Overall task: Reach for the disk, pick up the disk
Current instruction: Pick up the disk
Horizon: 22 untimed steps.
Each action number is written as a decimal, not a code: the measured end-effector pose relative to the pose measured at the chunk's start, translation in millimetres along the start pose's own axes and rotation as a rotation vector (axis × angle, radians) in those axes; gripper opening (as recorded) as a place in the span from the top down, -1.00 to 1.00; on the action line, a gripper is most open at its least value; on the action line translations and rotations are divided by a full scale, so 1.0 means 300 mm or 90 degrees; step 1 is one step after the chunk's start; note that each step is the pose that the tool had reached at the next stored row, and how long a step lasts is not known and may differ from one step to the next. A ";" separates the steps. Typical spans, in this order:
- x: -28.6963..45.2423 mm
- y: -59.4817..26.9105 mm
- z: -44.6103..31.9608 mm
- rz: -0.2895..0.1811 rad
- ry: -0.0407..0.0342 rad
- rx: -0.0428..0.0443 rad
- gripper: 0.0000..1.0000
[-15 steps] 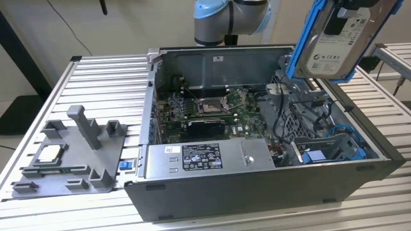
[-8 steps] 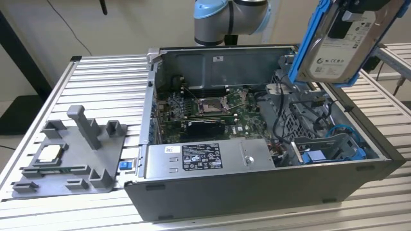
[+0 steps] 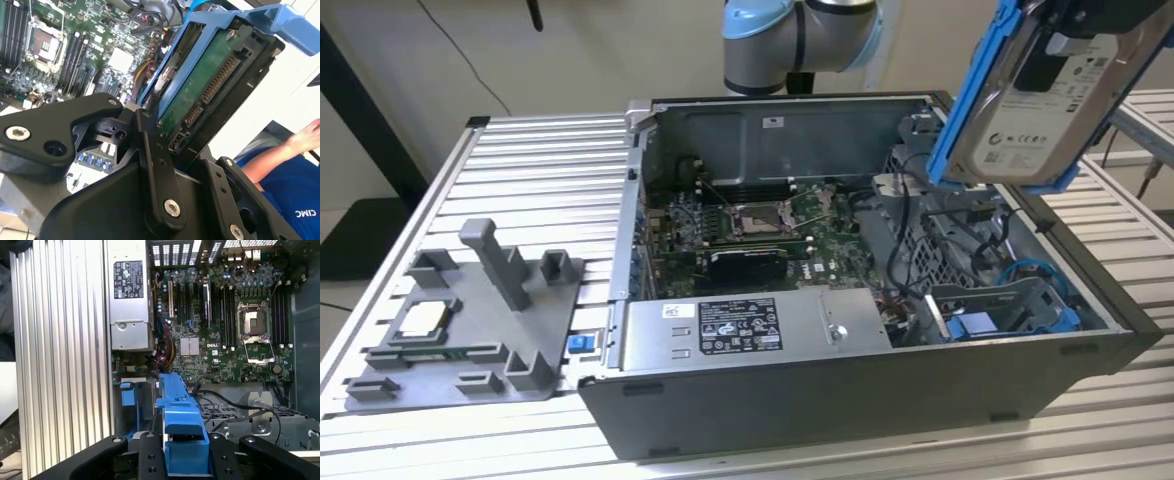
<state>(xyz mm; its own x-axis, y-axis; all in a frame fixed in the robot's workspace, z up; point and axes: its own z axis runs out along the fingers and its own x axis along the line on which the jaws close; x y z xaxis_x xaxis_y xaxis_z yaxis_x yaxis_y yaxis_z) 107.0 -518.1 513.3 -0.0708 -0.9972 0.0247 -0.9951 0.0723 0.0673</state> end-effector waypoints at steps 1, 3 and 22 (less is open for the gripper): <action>0.005 0.000 0.000 0.000 0.0000 -0.0001 1.00; 0.012 -0.001 0.000 0.000 0.0001 -0.0002 1.00; 0.129 -0.013 0.046 0.000 0.0000 -0.0006 1.00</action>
<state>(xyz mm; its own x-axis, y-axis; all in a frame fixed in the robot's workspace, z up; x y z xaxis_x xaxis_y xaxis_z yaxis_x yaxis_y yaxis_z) 107.3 -557.4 500.3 -0.0707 -0.9972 0.0248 -0.9951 0.0723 0.0682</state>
